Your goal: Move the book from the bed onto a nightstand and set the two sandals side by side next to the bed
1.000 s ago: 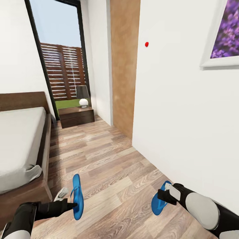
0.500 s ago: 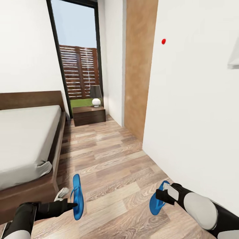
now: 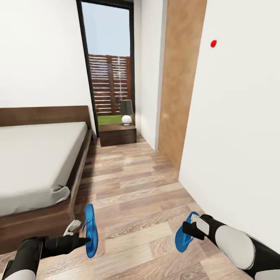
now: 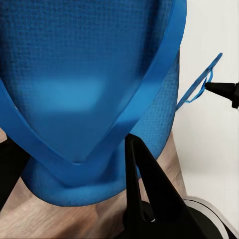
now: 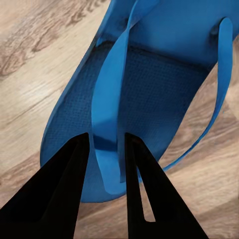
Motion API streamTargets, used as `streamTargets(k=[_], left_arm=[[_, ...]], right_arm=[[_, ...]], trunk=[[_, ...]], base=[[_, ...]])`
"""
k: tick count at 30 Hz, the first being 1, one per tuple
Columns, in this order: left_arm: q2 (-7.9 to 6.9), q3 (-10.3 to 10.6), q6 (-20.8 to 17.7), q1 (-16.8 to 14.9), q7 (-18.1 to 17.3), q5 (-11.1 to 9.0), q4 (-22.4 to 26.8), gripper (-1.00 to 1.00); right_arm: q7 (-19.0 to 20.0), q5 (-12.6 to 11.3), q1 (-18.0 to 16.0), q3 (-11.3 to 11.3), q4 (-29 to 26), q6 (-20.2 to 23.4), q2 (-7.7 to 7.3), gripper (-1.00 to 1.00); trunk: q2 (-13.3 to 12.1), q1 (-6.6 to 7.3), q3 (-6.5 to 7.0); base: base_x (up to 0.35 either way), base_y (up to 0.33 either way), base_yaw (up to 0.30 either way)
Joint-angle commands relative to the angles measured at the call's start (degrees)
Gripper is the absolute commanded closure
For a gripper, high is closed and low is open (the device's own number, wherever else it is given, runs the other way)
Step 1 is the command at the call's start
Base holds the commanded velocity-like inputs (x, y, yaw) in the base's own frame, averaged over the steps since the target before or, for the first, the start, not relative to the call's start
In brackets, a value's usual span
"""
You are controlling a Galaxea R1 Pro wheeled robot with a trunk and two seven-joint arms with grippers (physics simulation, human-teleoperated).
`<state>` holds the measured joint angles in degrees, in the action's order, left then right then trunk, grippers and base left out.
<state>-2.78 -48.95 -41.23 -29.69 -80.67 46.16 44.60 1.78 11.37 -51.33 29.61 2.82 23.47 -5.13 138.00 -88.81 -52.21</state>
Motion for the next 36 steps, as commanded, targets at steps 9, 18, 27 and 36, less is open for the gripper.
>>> streamTargets(k=[9, 18, 27, 36], left_arm=[[0.05, -0.27, -0.61, -0.10, -0.54, 0.60, 0.05, 1.00], [0.03, -0.27, -0.59, -0.10, -0.54, 0.60, 0.05, 1.00], [0.05, -0.27, -0.59, -0.10, -0.54, 0.60, 0.05, 1.00], [-0.03, -0.27, -0.60, -0.10, -0.54, 0.60, 0.05, 1.00]], right_arm=[[0.33, 0.54, -0.04, 0.36, 0.08, 0.09, -0.05, 1.00], [0.33, 0.52, -0.02, 0.36, 0.08, 0.09, -0.05, 1.00], [0.27, 0.58, -0.02, 0.36, 0.08, 0.09, 0.02, 1.00], [0.25, 0.59, -0.03, 0.36, 0.08, 0.09, 0.03, 1.00]], trunk=[[0.03, 0.00, -0.06], [0.03, 0.00, -0.06], [0.03, 0.00, -0.06], [0.03, 0.00, -0.06]], base=[[0.158, -0.199, 0.263], [0.158, -0.202, 0.263], [0.158, -0.203, 0.263], [0.158, -0.199, 0.263]])
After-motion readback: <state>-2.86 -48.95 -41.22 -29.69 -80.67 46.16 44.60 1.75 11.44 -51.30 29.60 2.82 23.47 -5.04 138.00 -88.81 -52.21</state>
